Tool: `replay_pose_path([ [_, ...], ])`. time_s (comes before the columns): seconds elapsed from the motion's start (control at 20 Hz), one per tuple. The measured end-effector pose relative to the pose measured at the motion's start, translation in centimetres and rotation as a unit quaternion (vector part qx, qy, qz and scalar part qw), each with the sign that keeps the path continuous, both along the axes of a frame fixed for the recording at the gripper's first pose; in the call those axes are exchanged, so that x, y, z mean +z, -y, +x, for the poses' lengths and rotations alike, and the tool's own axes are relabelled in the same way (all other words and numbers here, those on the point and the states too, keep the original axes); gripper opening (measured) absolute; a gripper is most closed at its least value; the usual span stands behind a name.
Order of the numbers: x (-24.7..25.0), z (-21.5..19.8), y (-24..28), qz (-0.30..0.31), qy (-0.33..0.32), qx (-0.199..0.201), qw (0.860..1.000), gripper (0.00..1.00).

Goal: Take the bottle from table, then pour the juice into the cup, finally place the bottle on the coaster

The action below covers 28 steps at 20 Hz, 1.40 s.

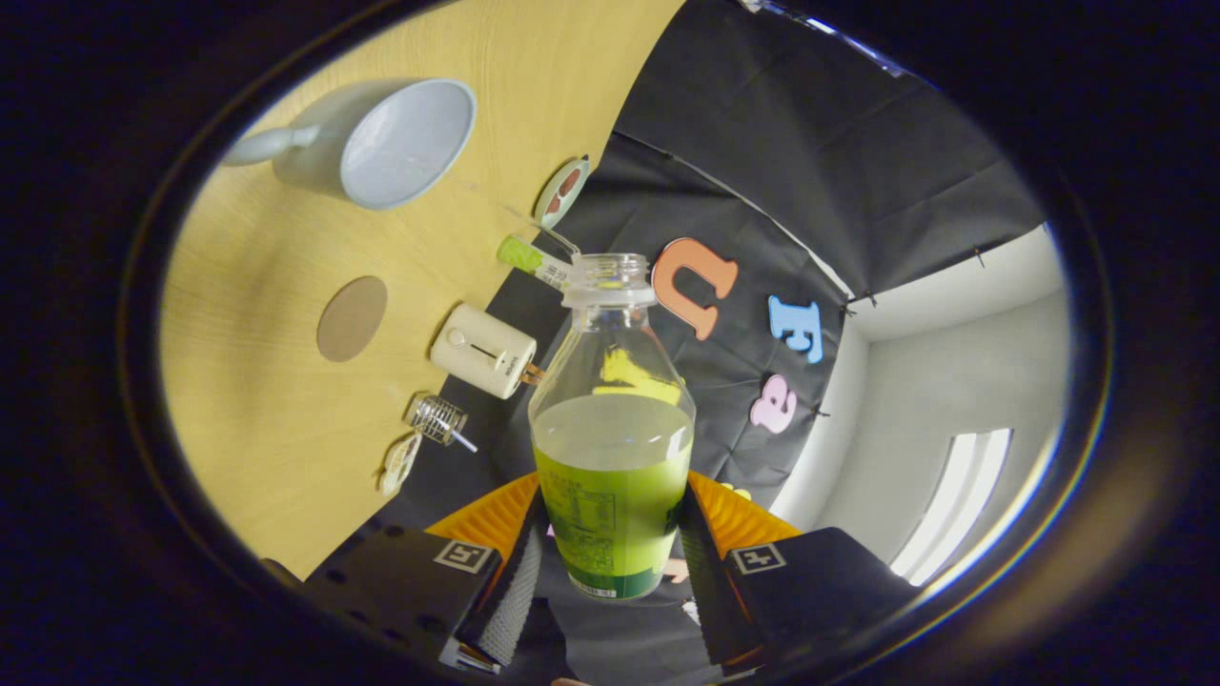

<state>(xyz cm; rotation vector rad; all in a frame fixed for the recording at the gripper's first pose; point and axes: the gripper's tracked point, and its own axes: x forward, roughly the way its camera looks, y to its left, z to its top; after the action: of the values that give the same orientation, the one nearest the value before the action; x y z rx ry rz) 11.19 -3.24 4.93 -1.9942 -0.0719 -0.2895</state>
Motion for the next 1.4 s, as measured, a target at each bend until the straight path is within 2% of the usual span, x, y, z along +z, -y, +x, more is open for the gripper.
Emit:
replay_pose_path([
  [0.2,-1.0,-0.4,0.1,0.039,-0.007,0.000,0.999,0.76],
  [0.4,-2.6,-0.4,1.2,0.136,-0.027,-0.014,0.990,0.76],
  [0.7,-4.3,-1.3,1.8,0.274,-0.057,-0.026,0.960,0.76],
  [0.75,-4.8,-1.4,1.8,0.307,-0.066,-0.032,0.949,0.76],
  [0.9,-6.0,-1.7,1.7,0.421,-0.089,-0.036,0.902,0.76],
  [1.25,-3.6,-1.9,1.5,0.592,-0.082,0.006,0.802,0.76],
  [1.4,-1.8,-1.5,1.5,0.664,-0.073,0.035,0.743,0.76],
])
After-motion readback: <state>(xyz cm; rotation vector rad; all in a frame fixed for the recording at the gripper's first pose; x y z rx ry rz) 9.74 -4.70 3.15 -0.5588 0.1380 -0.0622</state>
